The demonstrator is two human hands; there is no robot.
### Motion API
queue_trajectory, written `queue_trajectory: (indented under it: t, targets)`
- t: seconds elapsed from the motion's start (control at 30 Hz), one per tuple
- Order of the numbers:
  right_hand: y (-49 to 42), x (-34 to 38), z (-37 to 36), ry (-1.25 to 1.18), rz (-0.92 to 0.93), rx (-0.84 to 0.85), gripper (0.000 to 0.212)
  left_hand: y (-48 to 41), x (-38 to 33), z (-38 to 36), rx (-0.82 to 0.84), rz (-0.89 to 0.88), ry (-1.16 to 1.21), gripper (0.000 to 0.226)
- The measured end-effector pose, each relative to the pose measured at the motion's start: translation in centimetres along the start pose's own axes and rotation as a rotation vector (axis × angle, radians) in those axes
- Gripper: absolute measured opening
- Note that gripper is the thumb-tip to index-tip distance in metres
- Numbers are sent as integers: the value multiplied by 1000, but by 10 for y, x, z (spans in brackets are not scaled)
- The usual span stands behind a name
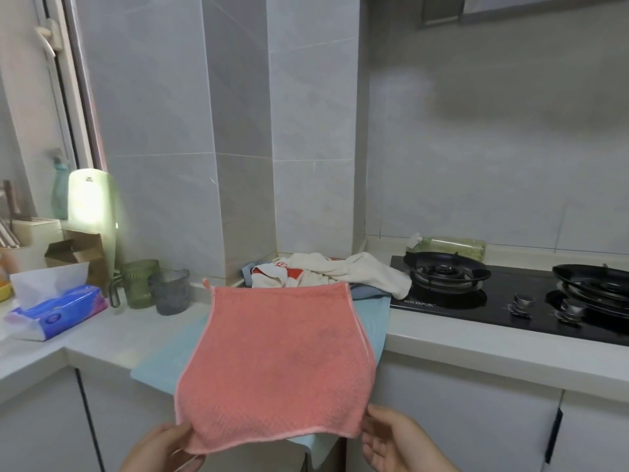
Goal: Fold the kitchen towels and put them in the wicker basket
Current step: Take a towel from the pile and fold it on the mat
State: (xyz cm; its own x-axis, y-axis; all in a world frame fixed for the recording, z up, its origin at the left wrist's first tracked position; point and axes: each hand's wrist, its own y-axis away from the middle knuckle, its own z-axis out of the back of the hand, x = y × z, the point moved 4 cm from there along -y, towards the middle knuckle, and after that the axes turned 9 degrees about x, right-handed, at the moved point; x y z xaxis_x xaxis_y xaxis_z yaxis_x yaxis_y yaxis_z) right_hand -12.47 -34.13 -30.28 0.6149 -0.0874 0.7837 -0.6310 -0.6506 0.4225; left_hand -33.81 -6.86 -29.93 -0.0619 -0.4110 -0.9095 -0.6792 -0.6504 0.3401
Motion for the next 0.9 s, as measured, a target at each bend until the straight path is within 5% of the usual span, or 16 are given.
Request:
queue_trajectory:
  t: [0.13,0.47,0.9]
  targets:
    - [6,12,8,94,10,61,9,14,-19,2,-43,-48,-38,12]
    - [0,99,-19,22,280,158,14,12,-105,-26,99,-293,15,15]
    - [-18,41,22,-15,116,3,18,7,-27,-22,28,-23,84,13]
